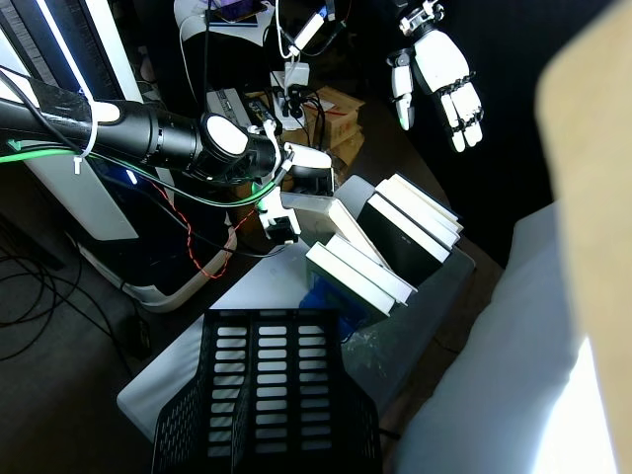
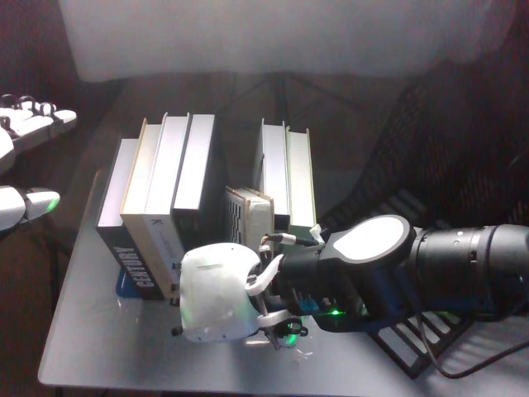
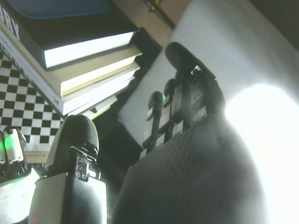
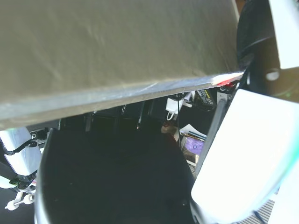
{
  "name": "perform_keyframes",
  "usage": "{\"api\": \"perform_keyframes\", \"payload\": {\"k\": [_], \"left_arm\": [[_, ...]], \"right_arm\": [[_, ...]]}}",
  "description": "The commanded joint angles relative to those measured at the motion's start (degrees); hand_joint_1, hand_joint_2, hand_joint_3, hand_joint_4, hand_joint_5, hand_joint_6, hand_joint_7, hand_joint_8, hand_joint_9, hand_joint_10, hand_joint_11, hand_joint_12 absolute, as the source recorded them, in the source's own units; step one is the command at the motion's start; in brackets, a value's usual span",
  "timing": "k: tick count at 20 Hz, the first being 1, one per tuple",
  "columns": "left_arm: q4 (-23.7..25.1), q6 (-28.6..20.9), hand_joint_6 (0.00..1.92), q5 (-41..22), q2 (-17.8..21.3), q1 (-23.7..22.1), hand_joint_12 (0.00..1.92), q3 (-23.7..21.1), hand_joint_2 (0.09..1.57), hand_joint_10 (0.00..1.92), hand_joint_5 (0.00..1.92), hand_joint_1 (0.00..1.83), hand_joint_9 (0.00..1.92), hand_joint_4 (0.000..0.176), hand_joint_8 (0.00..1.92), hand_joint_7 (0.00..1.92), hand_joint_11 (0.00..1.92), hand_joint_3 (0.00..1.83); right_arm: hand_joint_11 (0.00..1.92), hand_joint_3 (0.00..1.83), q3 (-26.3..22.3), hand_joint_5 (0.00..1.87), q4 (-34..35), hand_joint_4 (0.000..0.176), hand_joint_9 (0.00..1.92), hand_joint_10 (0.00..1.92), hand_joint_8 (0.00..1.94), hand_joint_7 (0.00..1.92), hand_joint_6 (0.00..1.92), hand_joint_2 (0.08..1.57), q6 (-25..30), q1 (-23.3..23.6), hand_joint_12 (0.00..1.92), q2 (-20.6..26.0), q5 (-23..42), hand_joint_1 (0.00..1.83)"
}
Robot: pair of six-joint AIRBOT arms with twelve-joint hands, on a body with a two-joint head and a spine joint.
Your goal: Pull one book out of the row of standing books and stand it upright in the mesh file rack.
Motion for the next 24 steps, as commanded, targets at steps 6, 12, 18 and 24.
{"api": "perform_keyframes", "payload": {"k": [6,12,18,24], "left_arm": [[-1.1,-0.2,0.00,-6.5,0.9,-0.1,1.10,0.2,1.37,0.01,0.07,0.55,0.02,0.021,0.00,0.02,0.00,0.00],[-1.1,-0.2,0.01,-6.6,0.8,-0.1,1.16,0.2,1.37,0.00,0.06,0.54,0.00,0.031,0.00,0.01,0.00,0.00],[-1.1,-0.2,0.00,-6.6,0.9,0.1,1.25,0.1,1.37,0.00,0.06,0.53,0.00,0.039,0.00,0.00,0.00,0.00],[-1.2,-0.2,0.00,-6.6,1.1,0.1,1.08,-0.1,1.37,0.00,0.07,0.55,0.01,0.032,0.00,0.02,0.00,0.00]], "right_arm": [[1.19,1.10,0.5,1.00,1.1,0.000,1.31,1.82,1.75,1.35,1.40,0.61,0.8,0.0,1.92,1.0,-2.2,1.13],[1.09,1.10,0.6,1.01,1.2,0.000,1.26,1.69,1.66,1.29,1.37,0.61,0.8,-0.1,1.91,1.0,-2.2,1.15],[0.13,0.07,-0.7,0.69,1.4,0.000,0.54,0.75,0.34,0.67,0.62,1.15,0.8,-0.2,1.75,2.0,-1.9,1.19],[0.00,0.02,-3.4,0.00,1.3,0.000,0.00,0.00,0.00,0.00,0.00,0.76,0.8,0.0,0.00,4.5,-0.8,0.82]]}}
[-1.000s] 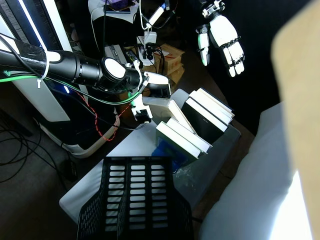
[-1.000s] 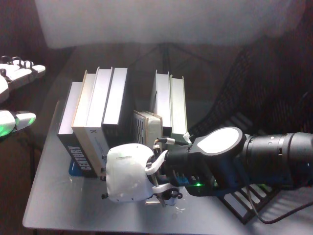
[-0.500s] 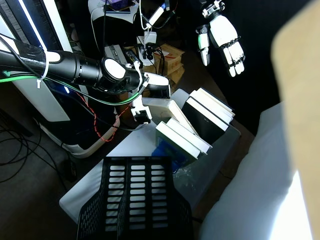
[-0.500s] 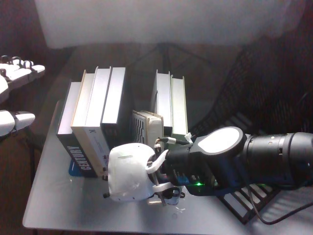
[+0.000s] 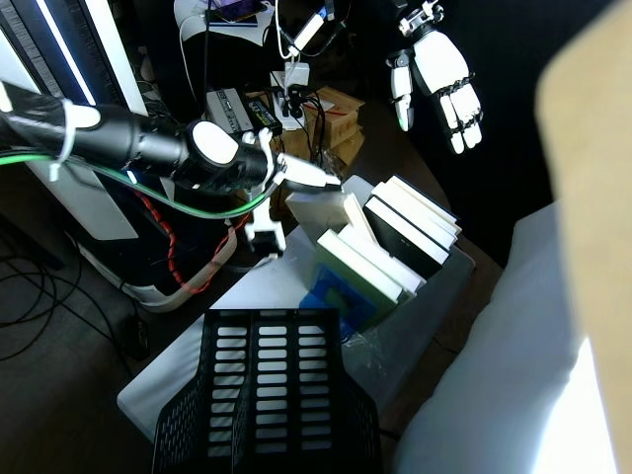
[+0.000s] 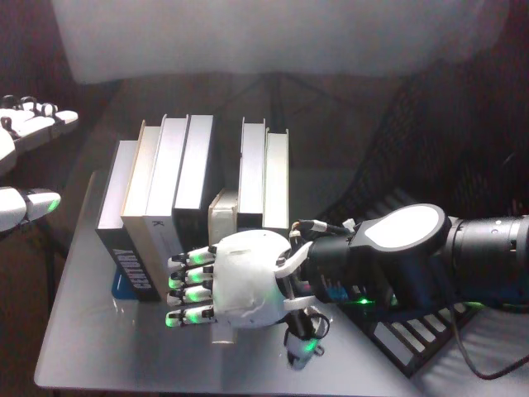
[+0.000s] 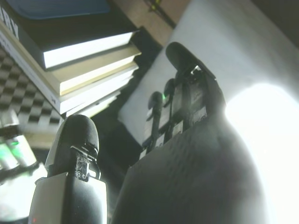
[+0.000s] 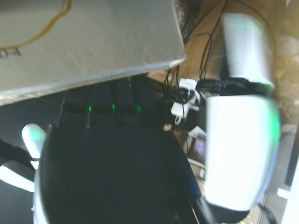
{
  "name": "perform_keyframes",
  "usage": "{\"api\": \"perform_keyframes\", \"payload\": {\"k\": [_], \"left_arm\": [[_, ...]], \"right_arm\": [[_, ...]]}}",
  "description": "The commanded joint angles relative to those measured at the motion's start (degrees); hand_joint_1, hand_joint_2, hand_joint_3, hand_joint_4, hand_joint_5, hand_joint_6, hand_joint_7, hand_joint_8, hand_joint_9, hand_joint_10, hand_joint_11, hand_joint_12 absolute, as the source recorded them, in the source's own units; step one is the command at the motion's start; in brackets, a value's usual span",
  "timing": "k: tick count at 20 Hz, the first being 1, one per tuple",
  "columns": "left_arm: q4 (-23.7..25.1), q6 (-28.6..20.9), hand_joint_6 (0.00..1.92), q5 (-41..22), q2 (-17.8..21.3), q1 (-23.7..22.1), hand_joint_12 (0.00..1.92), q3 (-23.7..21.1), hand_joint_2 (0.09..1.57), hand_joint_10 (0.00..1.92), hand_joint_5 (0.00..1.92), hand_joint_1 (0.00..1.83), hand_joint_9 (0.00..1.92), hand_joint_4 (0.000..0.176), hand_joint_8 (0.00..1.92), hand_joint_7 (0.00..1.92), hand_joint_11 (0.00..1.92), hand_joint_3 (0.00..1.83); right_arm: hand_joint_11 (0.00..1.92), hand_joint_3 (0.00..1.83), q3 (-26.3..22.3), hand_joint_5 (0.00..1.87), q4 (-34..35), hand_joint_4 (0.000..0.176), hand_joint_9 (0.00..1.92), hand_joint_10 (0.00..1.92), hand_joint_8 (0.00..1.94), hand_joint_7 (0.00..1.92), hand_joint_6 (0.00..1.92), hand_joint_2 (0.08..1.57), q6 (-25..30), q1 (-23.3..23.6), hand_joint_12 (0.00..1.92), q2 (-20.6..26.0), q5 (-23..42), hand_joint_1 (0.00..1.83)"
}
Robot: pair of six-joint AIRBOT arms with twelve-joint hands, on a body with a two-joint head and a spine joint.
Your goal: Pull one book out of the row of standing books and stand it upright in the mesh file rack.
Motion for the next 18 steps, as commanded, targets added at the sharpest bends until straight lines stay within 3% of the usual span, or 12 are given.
{"api": "perform_keyframes", "payload": {"k": [1,2,4,6,8,9,11,13,15,16,17,18], "left_arm": [[-1.2,-0.2,0.00,-6.5,1.1,0.1,1.04,0.0,1.37,0.00,0.07,0.55,0.01,0.032,0.00,0.02,0.00,0.00],[-1.2,-0.2,0.00,-6.5,1.1,0.1,1.03,0.0,1.37,0.00,0.07,0.54,0.00,0.036,0.00,0.01,0.00,0.00],[-1.2,-0.2,0.00,-6.5,1.1,0.1,1.08,0.0,1.37,0.00,0.06,0.51,0.00,0.041,0.00,0.01,0.00,0.00],[-1.3,-0.2,0.00,-6.6,1.1,0.1,1.12,-0.1,1.37,0.00,0.05,0.50,0.00,0.046,0.00,0.01,0.00,0.00],[-1.3,-0.2,0.01,-6.5,1.1,0.1,1.23,-0.1,1.38,0.00,0.05,0.52,0.00,0.037,0.01,0.01,0.00,0.00],[-1.3,-0.2,0.01,-6.5,1.1,0.1,1.16,-0.1,1.38,0.00,0.05,0.52,0.00,0.036,0.00,0.01,0.00,0.00],[-1.3,-0.2,0.00,-6.6,1.1,0.1,1.00,-0.1,1.37,0.00,0.05,0.50,0.00,0.045,0.00,0.01,0.00,0.00],[-1.3,-0.2,0.00,-6.5,1.1,0.1,0.98,-0.1,1.36,0.00,0.05,0.50,0.00,0.045,0.01,0.02,0.00,0.00],[-1.3,-0.2,0.01,-6.5,1.2,0.1,0.99,-0.2,1.36,0.00,0.06,0.51,0.00,0.049,0.00,0.02,0.00,0.00],[-1.3,-0.2,0.01,-6.5,1.2,0.1,1.19,-0.2,1.36,0.00,0.06,0.53,0.00,0.032,0.00,0.01,0.00,0.00],[-1.3,-0.2,0.01,-6.6,1.2,0.2,1.32,-0.2,1.36,0.00,0.06,0.54,0.00,0.028,0.00,0.01,0.00,0.00],[-1.3,-0.2,0.00,-6.6,1.2,0.2,1.35,-0.2,1.36,0.00,0.06,0.50,0.00,0.035,0.00,0.00,0.00,0.00]], "right_arm": [[0.00,0.03,-0.5,0.00,0.6,0.016,0.00,0.00,0.00,0.00,0.00,0.78,0.1,0.1,0.00,0.5,0.8,0.75],[0.00,0.01,-0.7,0.00,0.6,0.004,0.00,0.00,0.00,0.00,0.00,0.75,0.1,0.1,0.00,0.7,0.8,0.73],[0.00,0.00,-0.8,0.00,0.6,0.000,0.00,0.00,0.00,0.00,0.00,0.71,0.1,0.1,0.00,0.8,0.8,0.79],[0.00,0.04,-0.8,0.00,0.5,0.000,0.00,0.00,0.00,0.00,0.00,0.94,0.1,0.1,0.00,0.8,0.8,0.81],[0.00,0.00,-0.9,0.00,-0.3,0.000,0.00,0.00,0.00,0.00,0.00,0.86,0.1,0.0,0.00,0.7,0.8,0.89],[0.00,0.00,-0.9,0.00,-0.4,0.000,0.00,0.00,0.00,0.00,0.00,0.84,0.1,0.0,0.00,0.7,0.6,0.91],[0.00,0.02,-0.6,0.01,-0.5,0.000,0.00,0.00,0.00,0.00,0.00,1.01,0.1,0.0,0.00,0.7,0.3,1.00],[0.00,0.03,-0.3,0.08,-0.7,0.005,0.00,0.00,0.00,0.00,0.03,1.07,0.1,0.0,0.00,0.5,-0.1,1.10],[0.00,0.00,-0.1,0.12,-0.8,0.000,0.00,0.00,0.01,0.02,0.04,1.00,0.1,0.0,0.00,0.4,-0.4,1.15],[0.00,0.01,-0.1,0.02,-0.8,0.000,0.00,0.00,0.00,0.00,0.01,1.03,0.1,0.1,0.00,0.4,-0.4,1.10],[0.00,0.03,-0.1,0.01,-0.8,0.000,0.00,0.00,0.00,0.00,0.01,1.08,0.1,0.1,0.00,0.4,-0.3,1.11],[0.00,0.04,-0.2,0.07,-0.8,0.012,0.00,0.00,0.00,0.00,0.03,1.14,0.1,0.2,0.00,0.4,-0.3,1.13]]}}
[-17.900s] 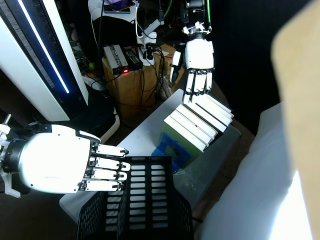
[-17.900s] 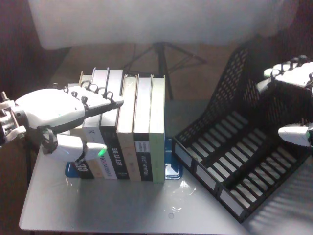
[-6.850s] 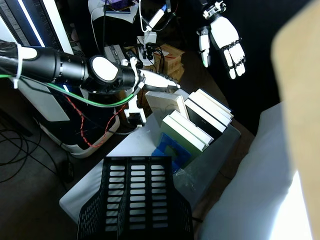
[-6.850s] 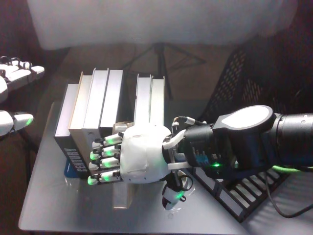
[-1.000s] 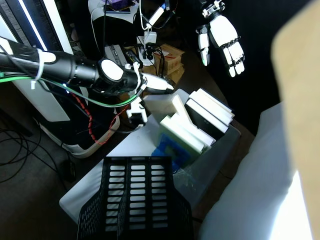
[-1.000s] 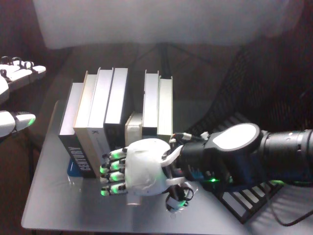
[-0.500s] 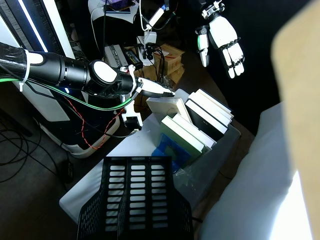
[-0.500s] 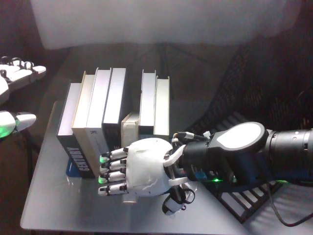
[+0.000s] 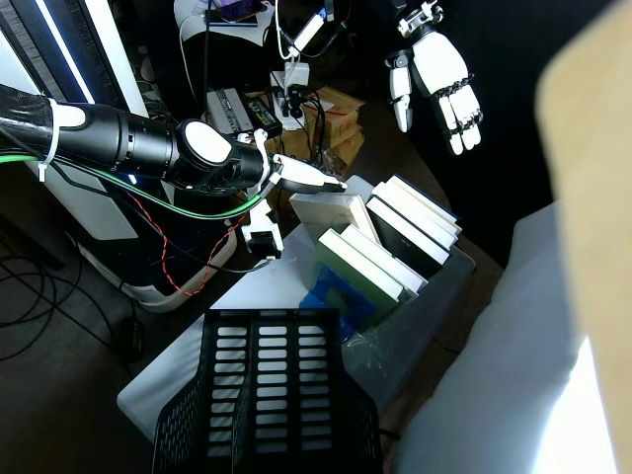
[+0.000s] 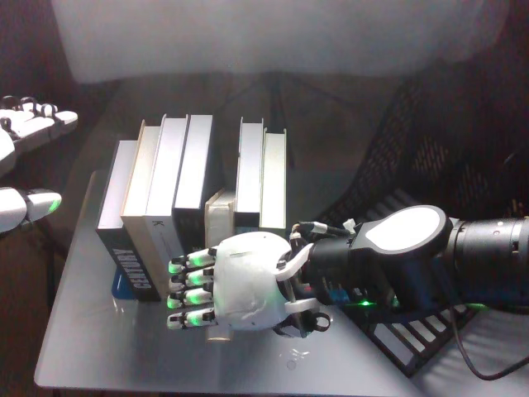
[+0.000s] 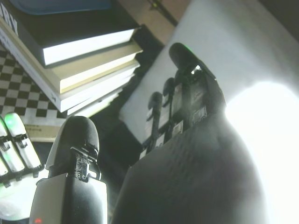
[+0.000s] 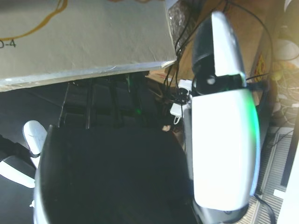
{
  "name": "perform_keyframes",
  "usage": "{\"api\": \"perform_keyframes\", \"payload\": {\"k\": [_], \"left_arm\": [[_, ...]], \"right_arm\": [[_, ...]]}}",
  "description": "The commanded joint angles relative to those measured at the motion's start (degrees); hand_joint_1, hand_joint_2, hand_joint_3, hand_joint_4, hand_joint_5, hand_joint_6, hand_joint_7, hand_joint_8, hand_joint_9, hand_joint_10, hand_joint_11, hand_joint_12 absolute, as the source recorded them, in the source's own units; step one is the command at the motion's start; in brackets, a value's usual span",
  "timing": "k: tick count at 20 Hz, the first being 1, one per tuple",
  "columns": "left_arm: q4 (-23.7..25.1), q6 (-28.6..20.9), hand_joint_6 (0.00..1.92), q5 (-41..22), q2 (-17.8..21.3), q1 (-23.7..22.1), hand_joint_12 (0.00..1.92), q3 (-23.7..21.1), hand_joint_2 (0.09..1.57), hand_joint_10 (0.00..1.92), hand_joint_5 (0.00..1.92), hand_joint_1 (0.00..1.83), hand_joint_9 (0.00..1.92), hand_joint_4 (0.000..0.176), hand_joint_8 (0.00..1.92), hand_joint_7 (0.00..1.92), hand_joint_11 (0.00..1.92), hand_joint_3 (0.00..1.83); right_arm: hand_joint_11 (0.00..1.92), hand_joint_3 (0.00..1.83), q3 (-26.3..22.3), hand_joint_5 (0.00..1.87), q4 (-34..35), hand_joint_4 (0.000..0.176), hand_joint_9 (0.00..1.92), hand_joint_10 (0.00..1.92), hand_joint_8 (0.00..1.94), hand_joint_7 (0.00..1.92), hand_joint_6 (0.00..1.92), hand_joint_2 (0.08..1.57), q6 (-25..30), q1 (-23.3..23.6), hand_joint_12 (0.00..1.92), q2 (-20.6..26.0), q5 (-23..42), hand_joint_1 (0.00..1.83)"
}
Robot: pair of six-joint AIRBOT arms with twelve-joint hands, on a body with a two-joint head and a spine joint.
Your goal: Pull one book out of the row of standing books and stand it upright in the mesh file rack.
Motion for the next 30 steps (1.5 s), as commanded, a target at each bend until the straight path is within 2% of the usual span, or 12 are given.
{"api": "perform_keyframes", "payload": {"k": [1,3,5,11,14,16,17,18,19,20,27,30], "left_arm": [[-1.1,-0.2,0.00,-6.5,1.1,0.0,1.35,0.1,1.36,0.00,0.06,0.50,0.00,0.035,0.00,0.00,0.00,0.00],[-1.2,-0.2,0.00,-6.5,1.1,0.1,1.27,0.1,1.37,0.00,0.02,0.43,0.00,0.060,0.00,0.00,0.00,0.00],[-1.4,-0.2,0.00,-6.6,1.2,0.4,0.92,0.0,1.39,0.00,0.00,0.35,0.00,0.063,0.00,0.00,0.00,0.00],[-1.7,-0.2,0.00,-6.8,1.2,0.4,0.77,0.0,1.39,0.00,0.00,0.35,0.00,0.070,0.00,0.00,0.00,0.00],[-1.6,-0.2,0.00,-6.7,1.2,0.3,0.73,0.1,1.38,0.00,0.00,0.31,0.00,0.088,0.00,0.00,0.00,0.00],[-1.6,-0.2,0.00,-6.6,1.1,0.4,0.78,0.1,1.38,0.00,0.00,0.33,0.00,0.090,0.00,0.00,0.00,0.00],[-1.6,-0.2,0.00,-6.6,1.1,0.3,0.85,0.1,1.38,0.00,0.00,0.36,0.00,0.087,0.00,0.00,0.00,0.00],[-1.6,-0.2,0.00,-6.6,1.1,0.2,0.88,0.2,1.38,0.00,0.00,0.37,0.00,0.086,0.00,0.00,0.00,0.00],[-1.4,-0.2,0.00,-6.6,1.0,0.2,0.94,0.2,1.38,0.00,0.01,0.39,0.00,0.079,0.00,0.00,0.00,0.00],[-1.4,-0.2,0.00,-6.6,1.0,0.2,0.96,0.2,1.38,0.00,0.00,0.34,0.00,0.086,0.00,0.00,0.00,0.00],[-1.4,-0.2,0.00,-6.8,0.9,0.2,0.68,0.2,1.39,0.00,0.00,0.31,0.00,0.075,0.00,0.00,0.00,0.00],[-1.4,-0.2,0.00,-6.8,0.9,0.2,0.86,0.2,1.39,0.00,0.00,0.29,0.00,0.086,0.00,0.00,0.00,0.00]], "right_arm": [[0.00,0.04,0.0,0.07,0.3,0.012,0.00,0.00,0.00,0.00,0.03,1.14,0.1,0.2,0.00,0.3,-0.2,1.13],[0.00,0.02,-0.3,0.07,0.4,0.022,0.00,0.00,0.00,0.00,0.02,1.18,0.1,0.2,0.00,0.3,-0.1,1.13],[0.00,0.00,-0.5,0.00,0.4,0.036,0.00,0.00,0.00,0.00,0.00,1.02,0.1,0.6,0.00,0.3,0.4,0.95],[0.00,0.00,1.7,0.00,0.7,0.011,0.00,0.00,0.00,0.00,0.00,0.92,0.1,0.9,0.00,-0.7,-0.6,0.91],[0.00,0.02,2.7,0.20,0.8,0.000,0.07,0.03,0.02,0.17,0.06,1.26,0.2,0.6,0.00,-1.5,-1.3,1.13],[0.00,0.00,3.6,0.62,0.5,0.000,0.49,0.29,0.01,0.63,0.03,1.09,0.2,0.4,1.38,-2.3,-1.8,1.28],[0.25,0.00,4.5,0.84,-0.3,0.000,0.94,0.95,0.66,0.92,0.83,1.10,0.2,0.3,1.70,-3.3,-2.8,1.35],[0.87,0.00,5.3,1.07,-0.4,0.000,1.33,1.49,1.22,1.26,0.79,1.07,0.2,0.2,1.88,-3.9,-3.4,1.22],[1.22,0.00,5.9,1.01,-0.5,0.000,1.51,1.83,1.70,1.40,0.98,1.10,0.2,0.0,1.91,-4.3,-3.9,1.18],[1.31,0.00,6.0,0.98,-0.5,0.000,1.55,1.90,1.83,1.42,1.06,1.12,0.2,0.0,1.92,-4.4,-4.0,1.16],[1.33,0.01,6.5,0.97,-0.5,0.000,1.56,1.92,1.87,1.43,1.09,1.12,0.2,0.0,1.92,-4.4,-4.2,1.16],[1.33,0.01,6.5,0.97,-0.4,0.000,1.56,1.92,1.87,1.43,1.09,1.12,0.2,0.0,1.92,-4.4,-4.2,1.16]]}}
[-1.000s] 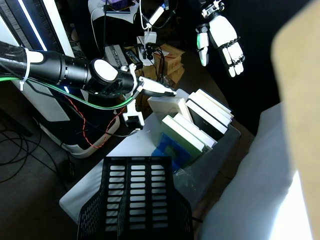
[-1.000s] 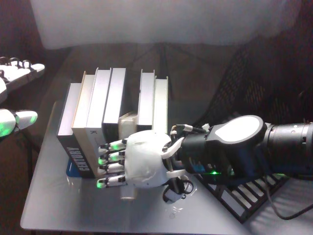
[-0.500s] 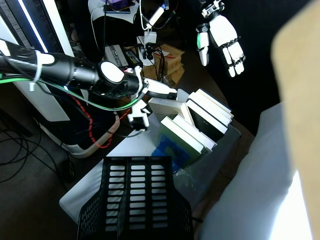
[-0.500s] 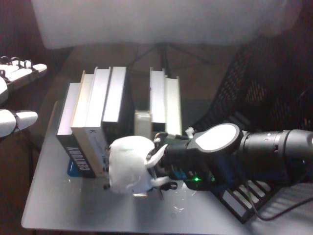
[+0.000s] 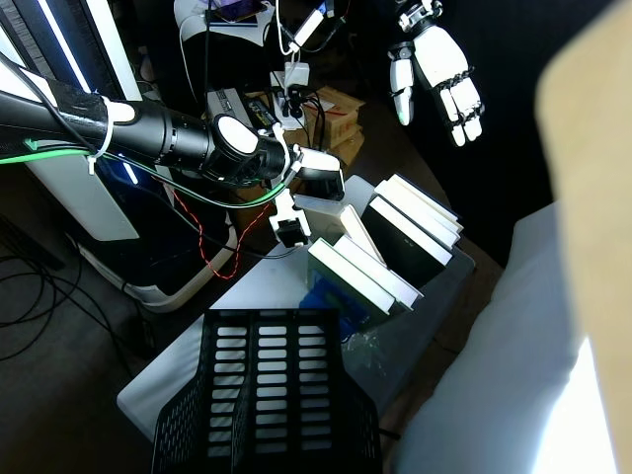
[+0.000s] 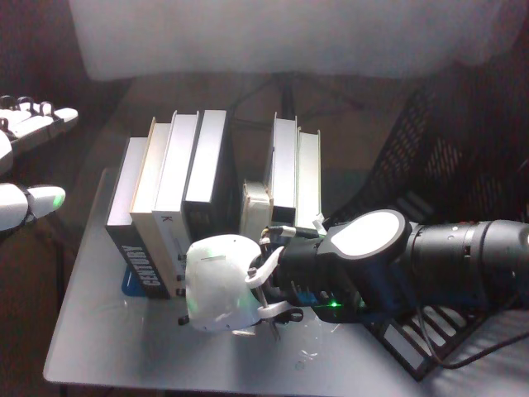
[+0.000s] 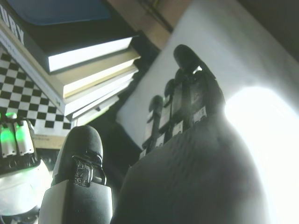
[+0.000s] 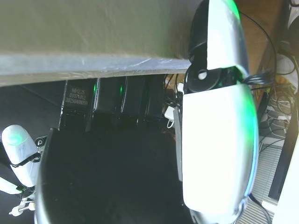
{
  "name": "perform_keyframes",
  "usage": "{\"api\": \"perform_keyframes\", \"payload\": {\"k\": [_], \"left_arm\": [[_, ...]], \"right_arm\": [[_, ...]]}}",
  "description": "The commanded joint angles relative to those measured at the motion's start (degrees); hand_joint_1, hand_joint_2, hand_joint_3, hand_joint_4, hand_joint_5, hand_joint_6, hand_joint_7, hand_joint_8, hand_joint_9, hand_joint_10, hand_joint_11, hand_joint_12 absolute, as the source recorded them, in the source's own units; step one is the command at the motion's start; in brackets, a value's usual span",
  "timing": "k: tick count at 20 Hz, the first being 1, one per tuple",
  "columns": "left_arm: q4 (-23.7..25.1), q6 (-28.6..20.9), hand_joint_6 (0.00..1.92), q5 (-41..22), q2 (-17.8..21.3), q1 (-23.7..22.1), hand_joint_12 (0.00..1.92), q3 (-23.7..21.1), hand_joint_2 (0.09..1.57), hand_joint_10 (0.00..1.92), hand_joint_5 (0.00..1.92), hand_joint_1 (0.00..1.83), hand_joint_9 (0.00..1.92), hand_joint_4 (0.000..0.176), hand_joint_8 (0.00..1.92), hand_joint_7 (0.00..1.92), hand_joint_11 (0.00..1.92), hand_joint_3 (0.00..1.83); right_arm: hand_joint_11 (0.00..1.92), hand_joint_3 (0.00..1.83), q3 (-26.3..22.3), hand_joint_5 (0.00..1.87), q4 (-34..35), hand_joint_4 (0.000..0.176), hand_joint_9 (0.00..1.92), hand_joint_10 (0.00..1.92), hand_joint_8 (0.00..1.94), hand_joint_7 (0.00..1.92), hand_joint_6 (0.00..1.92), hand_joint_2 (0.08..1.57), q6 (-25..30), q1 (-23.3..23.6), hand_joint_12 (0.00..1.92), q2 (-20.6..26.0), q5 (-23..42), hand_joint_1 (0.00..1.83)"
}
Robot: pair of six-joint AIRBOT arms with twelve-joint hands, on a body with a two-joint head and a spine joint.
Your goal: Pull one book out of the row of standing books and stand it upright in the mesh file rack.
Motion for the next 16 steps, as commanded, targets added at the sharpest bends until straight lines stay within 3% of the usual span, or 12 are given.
{"api": "perform_keyframes", "payload": {"k": [1,3,9,10,12,15,16], "left_arm": [[-1.2,-0.2,0.00,-6.2,0.6,-0.4,0.97,0.4,1.39,0.00,0.00,0.28,0.00,0.092,0.00,0.00,0.00,0.00],[-1.2,-0.2,0.00,-6.3,0.6,-0.3,0.92,0.4,1.40,0.00,0.00,0.31,0.00,0.086,0.00,0.00,0.00,0.00],[-1.2,-0.2,0.00,-6.5,0.8,-0.1,0.97,0.2,1.39,0.00,0.00,0.28,0.00,0.089,0.00,0.00,0.00,0.00],[-1.2,-0.2,0.00,-6.5,0.9,-0.1,0.81,0.1,1.39,0.00,0.00,0.31,0.00,0.075,0.00,0.00,0.00,0.00],[-1.2,-0.2,0.00,-6.5,0.9,-0.1,0.85,0.1,1.39,0.00,0.00,0.29,0.00,0.088,0.00,0.00,0.00,0.00],[-1.2,-0.2,0.00,-6.6,0.9,-0.3,0.77,0.2,1.39,0.00,0.00,0.35,0.00,0.082,0.00,0.00,0.00,0.00],[-1.2,-0.2,0.00,-6.7,0.8,-0.3,0.75,0.3,1.39,0.00,0.00,0.38,0.00,0.090,0.00,0.00,0.00,0.00]], "right_arm": [[1.33,0.01,0.7,0.97,1.4,0.000,1.56,1.92,1.87,1.43,1.09,1.12,0.9,-0.3,1.92,1.1,-4.1,1.16],[1.33,0.01,0.7,0.97,1.5,0.000,1.56,1.92,1.87,1.43,1.09,1.12,0.9,-0.4,1.92,1.1,-4.1,1.16],[1.33,0.01,-0.5,0.97,2.2,0.000,1.56,1.92,1.87,1.43,1.09,1.12,0.9,-0.3,1.92,1.8,-4.1,1.16],[1.33,0.01,-1.0,0.97,3.1,0.000,1.56,1.92,1.87,1.43,1.09,1.12,0.9,-0.2,1.92,2.5,-3.9,1.16],[1.33,0.01,-2.4,0.97,3.5,0.000,1.56,1.92,1.87,1.43,1.09,1.12,0.9,0.1,1.92,4.1,-3.3,1.16],[1.33,0.01,-4.4,0.97,4.3,0.000,1.56,1.92,1.87,1.43,1.09,1.12,0.9,0.8,1.92,6.8,-1.4,1.16],[1.33,0.01,-5.1,0.97,4.7,0.000,1.56,1.92,1.87,1.43,1.09,1.12,0.9,1.1,1.92,7.7,-0.5,1.16]]}}
